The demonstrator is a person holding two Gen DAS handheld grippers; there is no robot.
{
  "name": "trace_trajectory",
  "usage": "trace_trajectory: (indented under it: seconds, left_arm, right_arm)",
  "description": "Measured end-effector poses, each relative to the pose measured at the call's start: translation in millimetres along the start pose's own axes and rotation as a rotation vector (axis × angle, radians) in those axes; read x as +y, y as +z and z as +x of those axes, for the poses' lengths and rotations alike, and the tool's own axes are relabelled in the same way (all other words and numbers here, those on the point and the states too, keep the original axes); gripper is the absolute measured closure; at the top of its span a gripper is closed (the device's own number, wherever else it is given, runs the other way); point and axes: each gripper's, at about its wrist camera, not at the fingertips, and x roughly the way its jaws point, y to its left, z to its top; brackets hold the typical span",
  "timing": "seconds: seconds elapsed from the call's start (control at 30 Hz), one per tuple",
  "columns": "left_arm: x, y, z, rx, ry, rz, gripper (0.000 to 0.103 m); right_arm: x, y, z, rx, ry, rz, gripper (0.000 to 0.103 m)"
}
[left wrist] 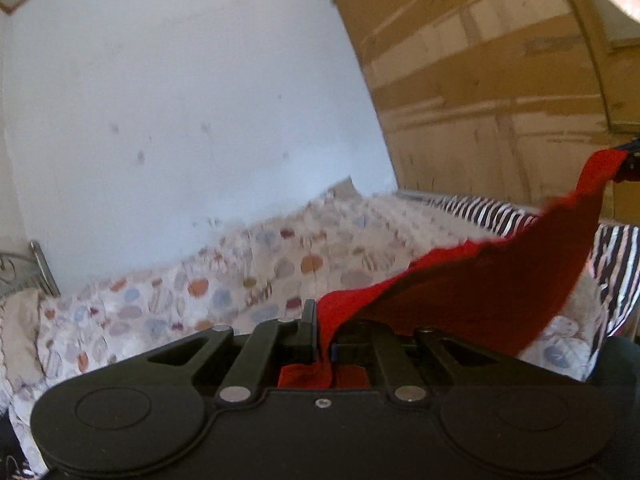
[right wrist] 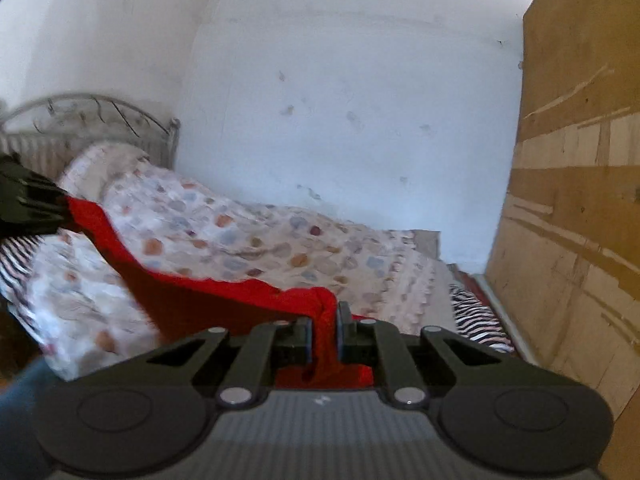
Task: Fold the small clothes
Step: 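Lift the hem with both tools and fold it over toward the collar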
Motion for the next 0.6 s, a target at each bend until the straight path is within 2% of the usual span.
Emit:
trace_trajectory:
  seconds: [0.17, 0.37, 0.6]
  left_arm:
    - [20, 21, 78, 0.125, -0.009, -0.005, 0.098]
    - [46, 44, 186, 0.218, -0.014, -0.071, 0.097]
    - [56, 23, 311, 0.394, -0.039, -0.128, 0.097]
  right_arm:
    - [-13, 5, 84, 0.044, -0.017, -0.037, 0.091]
    - [-33, 14, 184, 0.115, -0.042, -0.051, 0.091]
    - [-49, -9, 298, 0.281, -0.035, -0.035, 0.090]
